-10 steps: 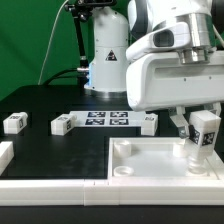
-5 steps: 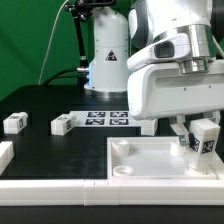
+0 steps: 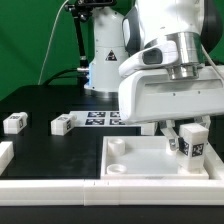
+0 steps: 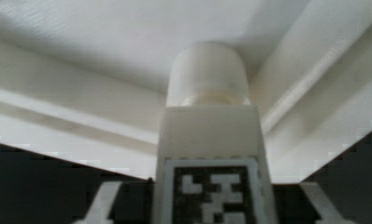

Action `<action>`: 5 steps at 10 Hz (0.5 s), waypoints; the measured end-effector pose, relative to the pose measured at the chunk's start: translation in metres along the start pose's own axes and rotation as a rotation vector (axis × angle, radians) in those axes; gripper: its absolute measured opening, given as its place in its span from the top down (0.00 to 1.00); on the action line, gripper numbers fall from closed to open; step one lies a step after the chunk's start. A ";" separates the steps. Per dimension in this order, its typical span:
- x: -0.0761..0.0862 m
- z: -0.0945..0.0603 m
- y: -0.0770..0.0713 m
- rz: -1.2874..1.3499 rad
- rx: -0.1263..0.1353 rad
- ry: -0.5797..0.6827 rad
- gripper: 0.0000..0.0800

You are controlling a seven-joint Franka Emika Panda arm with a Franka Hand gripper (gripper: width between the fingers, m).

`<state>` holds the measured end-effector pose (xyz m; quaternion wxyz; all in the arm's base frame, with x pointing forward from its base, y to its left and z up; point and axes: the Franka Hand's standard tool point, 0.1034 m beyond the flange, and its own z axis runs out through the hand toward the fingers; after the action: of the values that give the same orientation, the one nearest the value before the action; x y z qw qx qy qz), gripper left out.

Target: Assemble one leg

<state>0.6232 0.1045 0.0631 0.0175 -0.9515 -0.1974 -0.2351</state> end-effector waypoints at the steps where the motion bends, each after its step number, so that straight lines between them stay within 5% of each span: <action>1: 0.000 0.000 0.000 -0.001 0.000 0.000 0.64; 2: 0.000 0.000 0.000 -0.001 0.000 0.000 0.64; 4: 0.000 0.000 0.000 -0.001 0.000 0.000 0.24; 5: 0.000 0.000 0.000 -0.001 0.000 0.000 0.20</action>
Offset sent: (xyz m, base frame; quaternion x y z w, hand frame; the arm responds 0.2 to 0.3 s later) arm 0.0000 0.0000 0.0000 0.0000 0.0000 0.0000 1.0000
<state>0.6233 0.1047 0.0631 0.0174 -0.9514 -0.1980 -0.2351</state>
